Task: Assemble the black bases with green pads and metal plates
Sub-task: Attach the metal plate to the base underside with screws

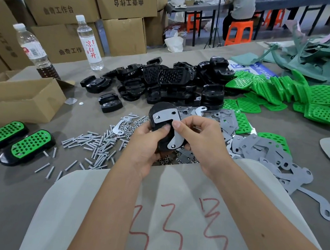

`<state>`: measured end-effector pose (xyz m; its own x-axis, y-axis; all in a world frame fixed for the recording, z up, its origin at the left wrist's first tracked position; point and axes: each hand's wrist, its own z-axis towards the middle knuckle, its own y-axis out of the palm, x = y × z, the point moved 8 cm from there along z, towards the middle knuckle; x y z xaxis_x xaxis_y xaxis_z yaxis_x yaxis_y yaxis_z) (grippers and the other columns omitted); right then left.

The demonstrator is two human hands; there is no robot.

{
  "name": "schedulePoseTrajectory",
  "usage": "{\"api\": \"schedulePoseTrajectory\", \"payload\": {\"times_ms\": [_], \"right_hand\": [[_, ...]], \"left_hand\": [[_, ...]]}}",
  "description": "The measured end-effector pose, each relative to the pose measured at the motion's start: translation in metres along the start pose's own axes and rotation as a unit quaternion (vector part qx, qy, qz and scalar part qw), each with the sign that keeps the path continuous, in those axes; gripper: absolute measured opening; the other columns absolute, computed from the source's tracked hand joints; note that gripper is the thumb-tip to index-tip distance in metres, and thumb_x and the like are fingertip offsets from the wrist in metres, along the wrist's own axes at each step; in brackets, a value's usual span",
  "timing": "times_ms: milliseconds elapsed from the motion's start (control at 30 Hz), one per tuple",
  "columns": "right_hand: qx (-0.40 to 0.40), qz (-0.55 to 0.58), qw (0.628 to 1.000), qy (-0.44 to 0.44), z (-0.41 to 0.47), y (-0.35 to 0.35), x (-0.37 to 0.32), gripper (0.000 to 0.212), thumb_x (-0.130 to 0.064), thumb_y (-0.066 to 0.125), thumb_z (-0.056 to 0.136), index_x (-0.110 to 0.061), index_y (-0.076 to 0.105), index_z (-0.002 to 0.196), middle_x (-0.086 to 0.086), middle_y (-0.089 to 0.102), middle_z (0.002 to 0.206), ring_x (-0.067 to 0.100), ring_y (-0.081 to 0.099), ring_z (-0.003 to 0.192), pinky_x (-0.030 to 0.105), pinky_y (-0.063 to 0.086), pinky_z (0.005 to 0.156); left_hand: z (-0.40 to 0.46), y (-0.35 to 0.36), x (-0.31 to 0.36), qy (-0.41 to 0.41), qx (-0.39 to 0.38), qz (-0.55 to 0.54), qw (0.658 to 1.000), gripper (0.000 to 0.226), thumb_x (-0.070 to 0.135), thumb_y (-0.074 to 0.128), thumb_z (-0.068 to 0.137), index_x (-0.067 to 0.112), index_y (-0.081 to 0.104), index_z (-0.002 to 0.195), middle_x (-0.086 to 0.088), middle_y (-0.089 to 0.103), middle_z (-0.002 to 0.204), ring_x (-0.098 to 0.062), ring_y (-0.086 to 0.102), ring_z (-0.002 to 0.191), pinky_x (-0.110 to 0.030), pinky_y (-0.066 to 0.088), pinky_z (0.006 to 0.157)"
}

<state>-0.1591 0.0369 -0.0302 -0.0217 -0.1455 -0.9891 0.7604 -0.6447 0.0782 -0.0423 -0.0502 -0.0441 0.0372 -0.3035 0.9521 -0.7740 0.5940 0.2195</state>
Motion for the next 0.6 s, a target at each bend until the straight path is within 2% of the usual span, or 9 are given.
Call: {"api": "schedulePoseTrajectory", "payload": {"times_ms": [100,267,367,433,500,600], "right_hand": [[-0.006,-0.005,1.000,-0.004,0.000,0.000,-0.001,0.026,-0.024,0.080,0.091,-0.006,0.069,0.075,0.009,0.062,0.069,0.019,0.051,0.064,0.021,0.041,0.049],[-0.011,-0.004,1.000,-0.017,-0.001,0.001,-0.007,0.028,-0.024,0.082,0.089,-0.004,0.070,0.074,0.013,0.058,0.068,0.022,0.046,0.065,0.034,0.040,0.057],[-0.017,-0.004,1.000,-0.020,-0.002,0.003,-0.011,0.030,-0.025,0.084,0.088,-0.002,0.071,0.075,0.033,0.061,0.076,0.025,0.047,0.068,0.041,0.040,0.065],[-0.017,-0.007,0.999,-0.028,-0.002,0.005,-0.013,0.031,-0.025,0.083,0.088,0.000,0.070,0.076,0.038,0.060,0.081,0.025,0.047,0.068,0.042,0.040,0.066],[-0.017,-0.007,0.999,-0.035,-0.003,0.006,-0.013,0.033,-0.024,0.081,0.090,0.003,0.068,0.077,0.037,0.059,0.078,0.025,0.048,0.068,0.040,0.042,0.064],[-0.021,-0.003,0.999,-0.032,-0.002,0.007,-0.011,0.034,-0.022,0.079,0.092,0.005,0.066,0.077,0.021,0.055,0.068,0.022,0.046,0.062,0.027,0.045,0.054]], "left_hand": [[-0.001,0.001,0.002,0.007,-0.008,0.010,1.000,0.017,0.016,0.064,0.101,0.021,0.072,0.115,-0.002,0.080,0.099,-0.018,0.077,0.082,-0.036,0.064,0.069],[-0.004,0.006,0.005,0.019,-0.017,-0.019,0.999,0.017,0.013,0.059,0.103,0.022,0.073,0.108,-0.003,0.080,0.092,-0.020,0.077,0.074,-0.046,0.058,0.078],[-0.004,0.008,0.005,0.006,-0.022,-0.071,0.997,0.021,0.010,0.057,0.102,0.021,0.073,0.099,-0.004,0.079,0.093,-0.020,0.076,0.074,-0.043,0.057,0.077],[-0.004,0.009,0.006,0.002,-0.025,-0.087,0.996,0.023,0.010,0.055,0.103,0.022,0.073,0.097,-0.005,0.079,0.096,-0.021,0.076,0.076,-0.040,0.060,0.069],[-0.005,0.009,0.007,0.009,-0.015,-0.076,0.997,0.022,0.012,0.055,0.104,0.023,0.073,0.098,-0.006,0.079,0.098,-0.022,0.075,0.079,-0.039,0.059,0.069],[-0.007,0.008,0.008,0.028,0.009,-0.061,0.998,0.019,0.012,0.057,0.104,0.023,0.073,0.102,-0.006,0.079,0.100,-0.023,0.075,0.080,-0.041,0.060,0.072]]}}
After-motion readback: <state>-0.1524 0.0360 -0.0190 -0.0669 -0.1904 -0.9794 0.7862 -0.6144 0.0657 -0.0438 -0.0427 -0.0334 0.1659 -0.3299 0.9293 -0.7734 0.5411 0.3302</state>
